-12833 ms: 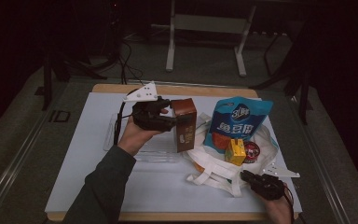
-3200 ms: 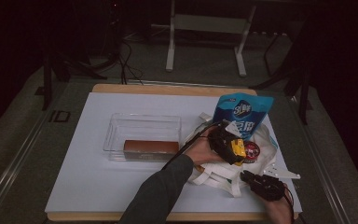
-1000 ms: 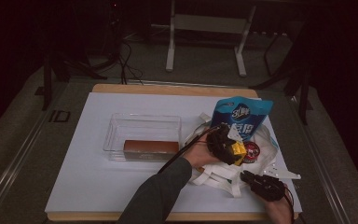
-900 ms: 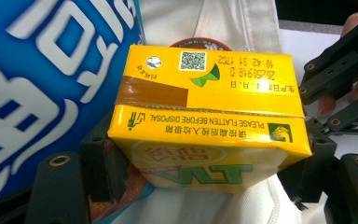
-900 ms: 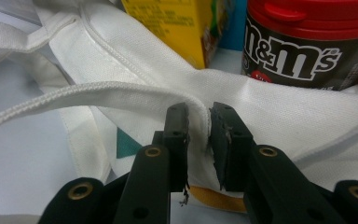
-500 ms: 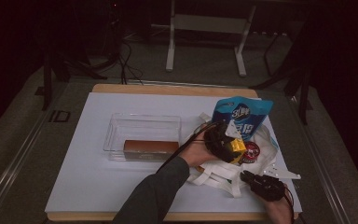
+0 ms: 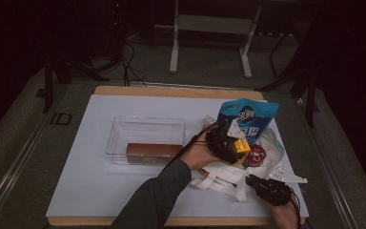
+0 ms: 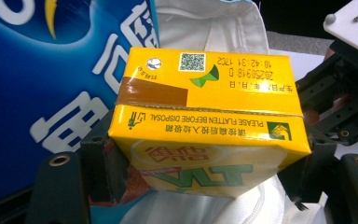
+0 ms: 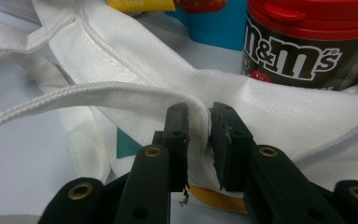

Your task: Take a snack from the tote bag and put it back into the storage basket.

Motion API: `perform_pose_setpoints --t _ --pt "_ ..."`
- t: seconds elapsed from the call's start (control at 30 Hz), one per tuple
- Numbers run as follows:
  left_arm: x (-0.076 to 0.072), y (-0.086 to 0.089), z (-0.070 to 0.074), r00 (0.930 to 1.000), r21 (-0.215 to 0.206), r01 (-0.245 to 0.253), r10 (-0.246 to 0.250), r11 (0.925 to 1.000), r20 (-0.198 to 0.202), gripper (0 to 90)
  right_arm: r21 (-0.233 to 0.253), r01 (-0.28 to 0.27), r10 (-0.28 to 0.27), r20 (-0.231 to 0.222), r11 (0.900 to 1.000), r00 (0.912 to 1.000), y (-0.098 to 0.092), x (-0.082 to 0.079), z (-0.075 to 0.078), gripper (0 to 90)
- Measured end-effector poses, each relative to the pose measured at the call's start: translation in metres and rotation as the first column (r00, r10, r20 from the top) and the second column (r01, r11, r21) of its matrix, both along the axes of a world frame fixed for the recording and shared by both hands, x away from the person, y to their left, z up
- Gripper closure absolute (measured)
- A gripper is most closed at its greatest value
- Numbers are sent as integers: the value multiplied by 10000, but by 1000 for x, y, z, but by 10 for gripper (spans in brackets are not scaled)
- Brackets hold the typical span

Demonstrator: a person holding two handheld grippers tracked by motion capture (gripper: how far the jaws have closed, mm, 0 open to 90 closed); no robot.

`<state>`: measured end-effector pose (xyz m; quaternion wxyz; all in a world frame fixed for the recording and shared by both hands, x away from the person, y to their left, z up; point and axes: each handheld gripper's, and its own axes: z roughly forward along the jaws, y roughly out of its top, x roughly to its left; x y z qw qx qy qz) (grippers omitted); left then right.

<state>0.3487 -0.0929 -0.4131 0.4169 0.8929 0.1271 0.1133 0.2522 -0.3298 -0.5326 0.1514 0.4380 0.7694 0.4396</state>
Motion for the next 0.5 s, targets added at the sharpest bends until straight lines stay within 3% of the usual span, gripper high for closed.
perform_pose_setpoints --t 0.5 --pt "-5 14 12 9999 -53 -85 85 9999 118 288 6 2 -2 -6 10000 10000 0 0 0 763"
